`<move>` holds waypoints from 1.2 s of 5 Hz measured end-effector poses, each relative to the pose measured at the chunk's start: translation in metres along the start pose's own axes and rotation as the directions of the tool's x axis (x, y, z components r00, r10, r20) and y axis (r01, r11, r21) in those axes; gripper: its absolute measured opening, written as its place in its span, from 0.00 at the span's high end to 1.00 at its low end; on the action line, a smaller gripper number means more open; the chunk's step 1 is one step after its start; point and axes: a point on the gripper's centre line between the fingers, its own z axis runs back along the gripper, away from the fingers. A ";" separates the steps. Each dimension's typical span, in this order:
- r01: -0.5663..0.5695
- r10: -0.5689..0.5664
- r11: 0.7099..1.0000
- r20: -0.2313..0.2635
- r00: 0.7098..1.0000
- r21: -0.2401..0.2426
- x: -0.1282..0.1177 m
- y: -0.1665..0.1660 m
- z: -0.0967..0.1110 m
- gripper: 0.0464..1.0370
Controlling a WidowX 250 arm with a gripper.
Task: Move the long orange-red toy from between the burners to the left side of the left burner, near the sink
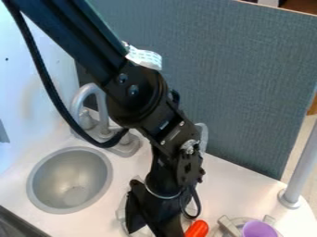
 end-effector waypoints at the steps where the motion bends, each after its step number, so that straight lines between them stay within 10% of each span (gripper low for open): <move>1: 0.000 -0.001 1.000 -0.017 1.000 -0.003 -0.002 -0.001 -0.005 0.04; 3: 0.016 -0.006 0.998 0.137 0.991 -0.065 0.025 0.001 -0.031 0.04; 6: -0.053 0.052 0.995 -0.014 0.999 -0.079 0.038 -0.001 -0.092 0.04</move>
